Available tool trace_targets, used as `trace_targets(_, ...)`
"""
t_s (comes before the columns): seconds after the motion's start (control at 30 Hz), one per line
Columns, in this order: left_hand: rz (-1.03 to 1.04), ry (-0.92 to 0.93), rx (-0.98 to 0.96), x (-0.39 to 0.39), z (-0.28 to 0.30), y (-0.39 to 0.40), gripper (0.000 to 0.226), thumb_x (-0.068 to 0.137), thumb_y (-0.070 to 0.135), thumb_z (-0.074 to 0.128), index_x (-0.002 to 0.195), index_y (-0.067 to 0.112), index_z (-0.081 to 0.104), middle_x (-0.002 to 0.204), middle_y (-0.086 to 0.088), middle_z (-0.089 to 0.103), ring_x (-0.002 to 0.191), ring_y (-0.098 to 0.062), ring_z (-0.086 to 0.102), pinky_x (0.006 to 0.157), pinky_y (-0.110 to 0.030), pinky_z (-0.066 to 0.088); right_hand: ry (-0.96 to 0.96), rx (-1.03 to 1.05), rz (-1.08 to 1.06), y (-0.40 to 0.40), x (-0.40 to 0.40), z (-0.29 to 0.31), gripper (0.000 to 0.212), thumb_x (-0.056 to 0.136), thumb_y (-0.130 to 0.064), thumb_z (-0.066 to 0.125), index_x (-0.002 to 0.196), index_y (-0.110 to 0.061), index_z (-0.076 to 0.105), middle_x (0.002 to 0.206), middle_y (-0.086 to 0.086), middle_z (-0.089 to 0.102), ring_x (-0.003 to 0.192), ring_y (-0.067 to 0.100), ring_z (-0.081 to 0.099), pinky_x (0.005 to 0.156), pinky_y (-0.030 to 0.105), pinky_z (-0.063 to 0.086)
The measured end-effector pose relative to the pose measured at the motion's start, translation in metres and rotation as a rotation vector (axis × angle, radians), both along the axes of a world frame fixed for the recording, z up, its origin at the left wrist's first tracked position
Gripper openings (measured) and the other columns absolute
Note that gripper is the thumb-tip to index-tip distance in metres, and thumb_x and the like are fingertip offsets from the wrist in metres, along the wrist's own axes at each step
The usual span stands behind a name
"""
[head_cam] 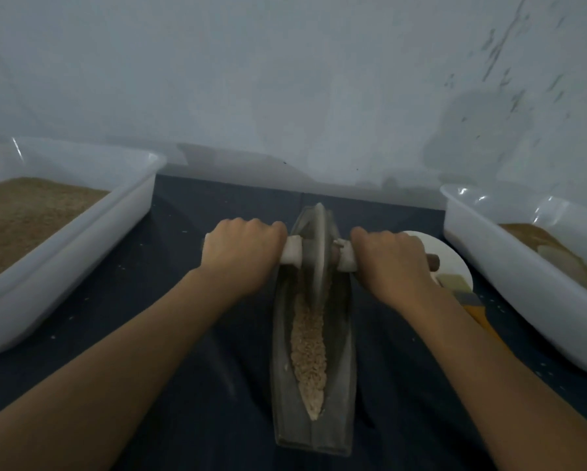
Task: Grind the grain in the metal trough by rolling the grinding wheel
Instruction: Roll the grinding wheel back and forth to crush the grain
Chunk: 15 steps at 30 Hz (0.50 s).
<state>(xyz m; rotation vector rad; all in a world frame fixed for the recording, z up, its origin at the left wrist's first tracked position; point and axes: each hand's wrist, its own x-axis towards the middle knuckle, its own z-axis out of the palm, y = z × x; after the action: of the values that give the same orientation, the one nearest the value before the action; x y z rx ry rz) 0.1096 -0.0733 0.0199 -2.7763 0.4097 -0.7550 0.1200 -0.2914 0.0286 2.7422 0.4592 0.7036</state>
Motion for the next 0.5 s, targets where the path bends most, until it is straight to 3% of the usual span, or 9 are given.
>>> trace_targets(0.13,-0.060,0.027,0.030,-0.014,0.002,0.006,0.036,0.079,0.029,0.064,0.080,0.024,0.029,0.058,0.007,0.022,0.047,-0.016,0.021,0.048,-0.030,0.020,0.063,0.025,0.032,-0.004,-0.025,0.001,0.029,0.083,-0.031,0.062,0.086,-0.022,0.035,0.077,0.003,0.061,0.059,0.024,0.045,0.054,0.033,0.028)
trace_targets(0.3,-0.169,0.016,0.096,-0.065,0.006,0.015,0.058,0.049,0.024,0.082,0.071,0.023,0.028,0.049,0.008,0.025,0.038,-0.014,0.015,0.046,-0.021,0.005,0.029,-0.005,0.125,-0.011,-0.087,0.002,0.052,0.048,-0.018,0.086,0.072,-0.020,0.039,0.051,0.001,0.051,0.038,0.025,0.047,0.043,0.027,0.024)
trace_targets(0.4,-0.113,0.041,0.099,-0.065,0.008,0.013,0.056,0.046,0.020,0.082,0.069,0.021,0.031,0.048,0.007,0.028,0.038,-0.016,0.018,0.045,-0.021,0.006,0.086,-0.036,0.054,-0.011,-0.082,-0.002,0.045,0.073,-0.027,0.069,0.080,-0.023,0.025,0.068,-0.003,0.056,0.057,0.024,0.055,0.050,0.030,0.026)
trace_targets(0.5,-0.050,0.005,0.133,-0.042,0.003,0.006,0.040,0.067,0.023,0.071,0.074,0.021,0.032,0.053,0.007,0.024,0.042,-0.017,0.022,0.044,-0.027,0.013,0.051,-0.007,0.006,-0.007,-0.053,-0.005,0.039,0.080,-0.030,0.063,0.082,-0.023,0.025,0.074,-0.002,0.058,0.065,0.026,0.056,0.052,0.031,0.021)
